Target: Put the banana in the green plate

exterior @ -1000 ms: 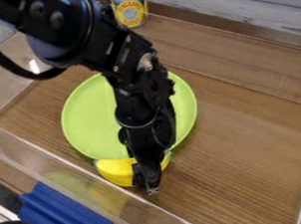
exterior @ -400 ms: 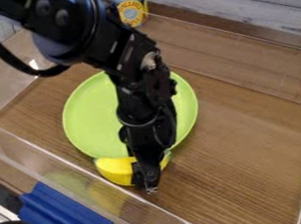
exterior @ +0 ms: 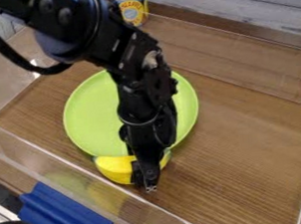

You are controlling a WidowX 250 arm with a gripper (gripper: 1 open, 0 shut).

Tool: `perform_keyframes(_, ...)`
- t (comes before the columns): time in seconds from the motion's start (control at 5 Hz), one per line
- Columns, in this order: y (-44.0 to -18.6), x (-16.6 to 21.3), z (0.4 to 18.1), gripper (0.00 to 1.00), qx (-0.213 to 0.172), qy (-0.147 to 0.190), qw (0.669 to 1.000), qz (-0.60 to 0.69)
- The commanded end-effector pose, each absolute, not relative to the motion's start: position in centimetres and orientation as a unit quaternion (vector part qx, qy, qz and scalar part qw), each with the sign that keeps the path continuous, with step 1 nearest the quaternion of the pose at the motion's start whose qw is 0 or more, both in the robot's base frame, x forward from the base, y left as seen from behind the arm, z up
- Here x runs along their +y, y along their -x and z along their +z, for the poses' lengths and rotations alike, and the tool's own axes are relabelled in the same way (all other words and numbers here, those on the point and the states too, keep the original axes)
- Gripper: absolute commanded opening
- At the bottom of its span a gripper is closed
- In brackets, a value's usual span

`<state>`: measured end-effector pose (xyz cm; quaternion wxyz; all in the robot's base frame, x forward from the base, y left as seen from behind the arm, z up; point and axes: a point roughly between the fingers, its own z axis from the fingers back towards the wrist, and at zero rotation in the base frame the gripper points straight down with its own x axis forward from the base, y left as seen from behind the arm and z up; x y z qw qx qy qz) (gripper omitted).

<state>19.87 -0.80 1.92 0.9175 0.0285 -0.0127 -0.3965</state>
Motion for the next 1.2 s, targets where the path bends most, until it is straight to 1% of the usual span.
perform_keyframes(0.0, -20.42, -0.81, 2.21, 0.0, -0.019, -0.033, 0.913, -0.406)
perform_keyframes(1.0, -20.92, -0.53, 2.52, 0.0, -0.014, -0.039, 0.909, -0.415)
